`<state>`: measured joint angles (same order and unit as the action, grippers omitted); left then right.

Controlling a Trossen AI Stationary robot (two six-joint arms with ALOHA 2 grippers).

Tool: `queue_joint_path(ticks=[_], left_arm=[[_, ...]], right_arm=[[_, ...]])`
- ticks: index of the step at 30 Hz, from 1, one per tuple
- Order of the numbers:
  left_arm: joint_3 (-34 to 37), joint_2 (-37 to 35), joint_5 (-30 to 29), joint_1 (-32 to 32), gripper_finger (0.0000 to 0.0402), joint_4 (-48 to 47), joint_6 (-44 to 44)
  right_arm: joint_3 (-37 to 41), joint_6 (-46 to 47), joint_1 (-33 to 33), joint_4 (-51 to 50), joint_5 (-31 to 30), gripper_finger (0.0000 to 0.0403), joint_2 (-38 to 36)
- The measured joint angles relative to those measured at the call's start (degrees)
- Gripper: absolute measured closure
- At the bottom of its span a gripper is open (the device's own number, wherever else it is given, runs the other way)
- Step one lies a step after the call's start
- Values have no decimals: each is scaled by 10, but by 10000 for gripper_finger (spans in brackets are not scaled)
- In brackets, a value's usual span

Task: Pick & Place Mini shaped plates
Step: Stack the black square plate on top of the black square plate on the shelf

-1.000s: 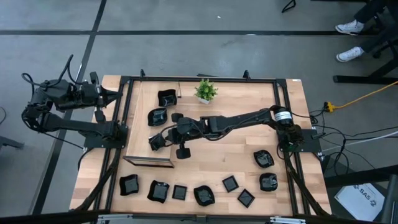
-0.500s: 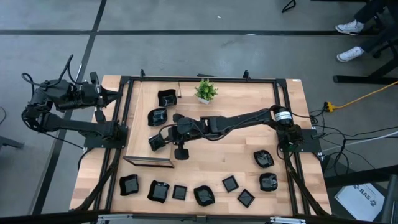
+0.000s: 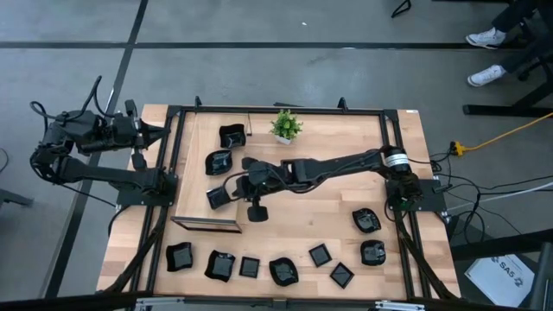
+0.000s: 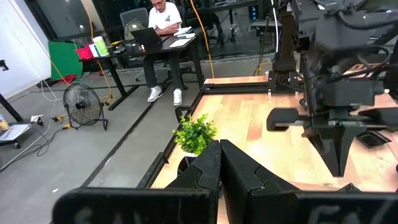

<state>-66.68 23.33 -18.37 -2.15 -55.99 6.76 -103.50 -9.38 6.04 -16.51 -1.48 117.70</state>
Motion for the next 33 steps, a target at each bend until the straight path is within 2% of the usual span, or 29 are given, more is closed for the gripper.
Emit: queue_joint_path(ticks=[3, 9, 17, 21, 26, 33], left_arm=[[0, 0, 0, 0, 398, 0, 0], [0, 0, 0, 0, 398, 0, 0], [0, 0, 0, 0, 398, 0, 0], [0, 0, 0, 0, 398, 0, 0], [0, 0, 0, 0, 398, 0, 0], [0, 0, 0, 0, 398, 0, 0]], right_arm=[[0, -42, 0, -36, -21, 384, -19], [0, -116, 8, -32, 19, 375, -29], [0, -198, 34, 35, 21, 289, -19], [0, -234, 39, 61, 8, 263, 0], [1, -264, 37, 91, 4, 263, 24], [1, -267, 21, 115, -5, 291, 40]])
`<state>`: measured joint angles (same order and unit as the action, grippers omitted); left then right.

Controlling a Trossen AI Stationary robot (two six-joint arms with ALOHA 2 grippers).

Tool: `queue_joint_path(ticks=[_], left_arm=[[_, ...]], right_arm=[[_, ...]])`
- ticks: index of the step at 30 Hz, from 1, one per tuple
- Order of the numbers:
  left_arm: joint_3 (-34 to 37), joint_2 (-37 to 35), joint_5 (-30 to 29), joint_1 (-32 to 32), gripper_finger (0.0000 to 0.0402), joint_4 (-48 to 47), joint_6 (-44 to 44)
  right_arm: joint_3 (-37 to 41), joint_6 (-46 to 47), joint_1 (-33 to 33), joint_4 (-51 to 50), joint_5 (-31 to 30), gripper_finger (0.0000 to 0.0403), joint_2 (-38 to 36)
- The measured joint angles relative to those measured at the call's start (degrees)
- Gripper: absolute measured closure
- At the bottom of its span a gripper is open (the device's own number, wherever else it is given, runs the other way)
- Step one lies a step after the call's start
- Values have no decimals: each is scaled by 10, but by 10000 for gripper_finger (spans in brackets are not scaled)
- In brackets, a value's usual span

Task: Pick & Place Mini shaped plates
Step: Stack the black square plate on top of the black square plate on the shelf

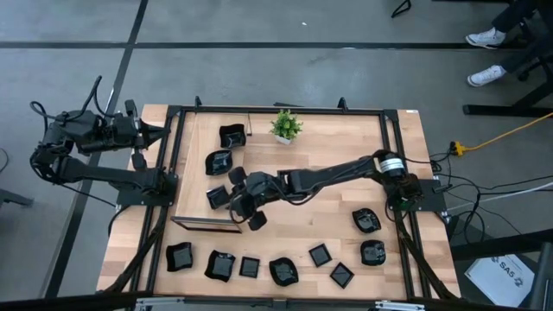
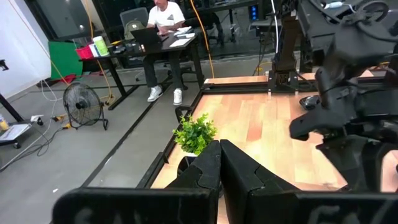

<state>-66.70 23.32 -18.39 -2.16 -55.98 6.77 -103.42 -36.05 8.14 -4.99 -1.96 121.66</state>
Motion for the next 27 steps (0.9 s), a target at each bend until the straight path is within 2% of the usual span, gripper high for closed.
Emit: queue_joint_path(ticks=[22, 27], left_arm=[[0, 0, 0, 0, 398, 0, 0], [0, 0, 0, 0, 398, 0, 0]], right_arm=[[0, 8, -8, -9, 7, 393, 2], [0, 14, -8, -7, 7, 395, 2]])
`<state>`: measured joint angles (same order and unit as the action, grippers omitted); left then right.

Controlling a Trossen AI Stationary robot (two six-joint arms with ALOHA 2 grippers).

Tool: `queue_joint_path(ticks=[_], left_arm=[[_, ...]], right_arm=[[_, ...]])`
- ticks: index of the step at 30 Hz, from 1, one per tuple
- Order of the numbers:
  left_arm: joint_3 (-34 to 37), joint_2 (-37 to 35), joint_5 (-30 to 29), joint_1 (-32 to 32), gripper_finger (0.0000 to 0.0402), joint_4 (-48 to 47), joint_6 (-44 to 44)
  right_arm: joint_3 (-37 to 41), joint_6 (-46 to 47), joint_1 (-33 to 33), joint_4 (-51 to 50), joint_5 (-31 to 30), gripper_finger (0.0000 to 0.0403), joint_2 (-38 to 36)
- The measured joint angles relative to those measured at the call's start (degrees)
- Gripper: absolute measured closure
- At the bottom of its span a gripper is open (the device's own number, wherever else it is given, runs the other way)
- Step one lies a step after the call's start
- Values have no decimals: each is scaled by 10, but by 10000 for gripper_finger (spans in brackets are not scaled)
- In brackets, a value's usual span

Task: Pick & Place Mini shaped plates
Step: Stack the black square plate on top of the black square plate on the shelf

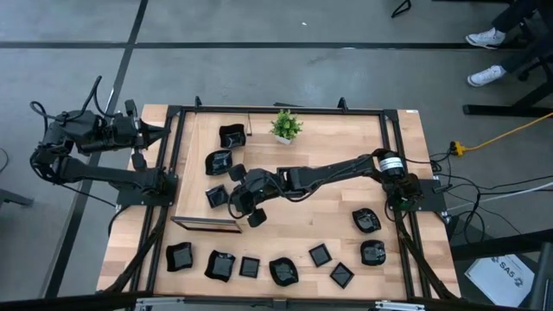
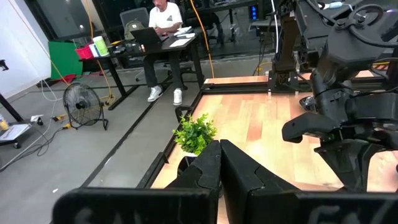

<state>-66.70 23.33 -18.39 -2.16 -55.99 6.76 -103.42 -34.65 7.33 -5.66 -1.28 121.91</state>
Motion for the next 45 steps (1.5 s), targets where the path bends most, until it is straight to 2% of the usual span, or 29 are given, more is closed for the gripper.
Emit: queue_joint_path(ticks=[23, 28, 36, 45], left_arm=[[0, 0, 0, 0, 398, 0, 0], [0, 0, 0, 0, 398, 0, 0], [0, 0, 0, 0, 398, 0, 0], [0, 0, 0, 0, 398, 0, 0]], right_arm=[[0, 25, -5, 15, -7, 401, -8], [0, 20, -5, 14, -45, 401, -9], [0, 9, -1, 5, -66, 401, -9], [0, 10, -1, -1, -67, 360, -9]])
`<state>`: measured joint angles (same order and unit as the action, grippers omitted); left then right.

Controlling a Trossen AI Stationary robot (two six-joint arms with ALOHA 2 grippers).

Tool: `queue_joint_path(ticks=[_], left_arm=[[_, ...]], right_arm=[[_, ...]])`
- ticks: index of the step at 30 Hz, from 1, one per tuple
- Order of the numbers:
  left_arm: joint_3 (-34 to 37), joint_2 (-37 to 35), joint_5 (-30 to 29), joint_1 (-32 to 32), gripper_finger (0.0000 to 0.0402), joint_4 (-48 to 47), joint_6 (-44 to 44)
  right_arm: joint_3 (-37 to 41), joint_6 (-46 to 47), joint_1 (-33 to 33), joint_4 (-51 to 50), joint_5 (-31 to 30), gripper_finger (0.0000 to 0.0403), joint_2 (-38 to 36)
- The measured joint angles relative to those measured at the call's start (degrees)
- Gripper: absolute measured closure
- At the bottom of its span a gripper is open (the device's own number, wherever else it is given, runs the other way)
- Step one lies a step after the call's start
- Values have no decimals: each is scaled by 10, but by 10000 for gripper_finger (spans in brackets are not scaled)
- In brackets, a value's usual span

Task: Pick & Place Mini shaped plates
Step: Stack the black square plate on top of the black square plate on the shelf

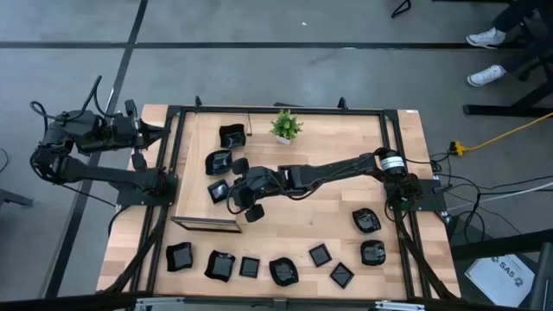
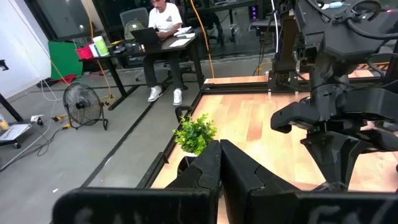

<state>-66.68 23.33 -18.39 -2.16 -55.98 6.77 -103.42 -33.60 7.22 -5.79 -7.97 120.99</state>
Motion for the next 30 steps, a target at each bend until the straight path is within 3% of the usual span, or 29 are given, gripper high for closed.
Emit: queue_joint_path(ticks=[7, 19, 30], left_arm=[[0, 0, 0, 0, 398, 0, 0], [0, 0, 0, 0, 398, 0, 0], [0, 0, 0, 0, 398, 0, 0]], right_arm=[[0, 10, 0, -2, 0, 331, 0], [0, 67, 6, -88, 10, 241, -9], [0, 153, 65, -247, 16, 240, -103]])
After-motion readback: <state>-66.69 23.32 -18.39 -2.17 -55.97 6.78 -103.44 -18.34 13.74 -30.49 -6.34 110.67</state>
